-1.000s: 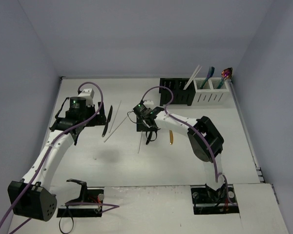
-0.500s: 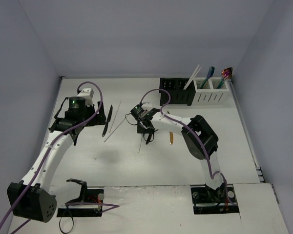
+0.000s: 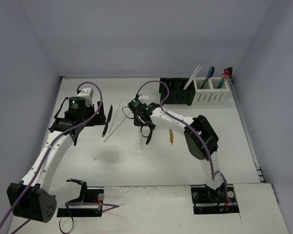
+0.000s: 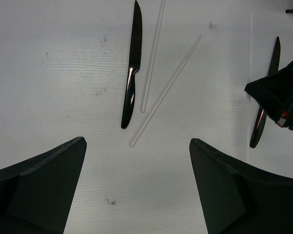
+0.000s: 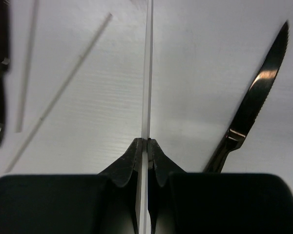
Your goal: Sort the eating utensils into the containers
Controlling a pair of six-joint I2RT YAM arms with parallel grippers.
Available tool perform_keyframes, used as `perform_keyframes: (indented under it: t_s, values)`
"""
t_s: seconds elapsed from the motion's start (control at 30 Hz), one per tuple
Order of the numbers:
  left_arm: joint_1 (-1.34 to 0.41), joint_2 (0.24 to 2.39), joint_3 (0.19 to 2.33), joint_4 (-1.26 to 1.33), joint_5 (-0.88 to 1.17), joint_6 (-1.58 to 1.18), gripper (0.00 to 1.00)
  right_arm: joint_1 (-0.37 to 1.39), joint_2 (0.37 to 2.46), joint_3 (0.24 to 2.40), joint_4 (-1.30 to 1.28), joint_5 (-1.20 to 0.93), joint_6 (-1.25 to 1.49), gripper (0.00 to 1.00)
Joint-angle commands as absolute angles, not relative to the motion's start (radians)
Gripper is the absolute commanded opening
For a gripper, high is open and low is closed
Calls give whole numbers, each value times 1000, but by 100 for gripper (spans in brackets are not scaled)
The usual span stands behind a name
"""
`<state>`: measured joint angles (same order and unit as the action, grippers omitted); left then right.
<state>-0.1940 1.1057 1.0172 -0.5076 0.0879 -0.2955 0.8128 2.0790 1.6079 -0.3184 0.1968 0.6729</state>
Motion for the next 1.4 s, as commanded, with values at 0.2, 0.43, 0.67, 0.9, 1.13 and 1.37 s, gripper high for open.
perform_keyframes:
  t_s: [0.2, 0.43, 0.67, 0.9, 1.13, 1.37]
  values:
    - [-187, 1108, 1031, -473, 82, -274, 85, 592, 1804, 1827, -146, 448, 409, 0]
    - [-187, 1124, 1029, -472, 76, -265, 85, 388, 1779, 1764, 213, 457, 281, 0]
    - [-187, 1154, 1032, -472, 85, -260, 85, 280, 1861, 1710, 479, 482, 247, 0]
    - [-188, 1161, 1032, -471, 90, -258, 85, 243, 1959, 1664, 608, 478, 235, 0]
    - [-187, 1169, 1034, -469, 102, -259, 85, 241, 2018, 1567, 679, 451, 238, 0]
    - [-189, 1175, 1034, -463, 134, -246, 85, 244, 1972, 1487, 677, 365, 258, 26]
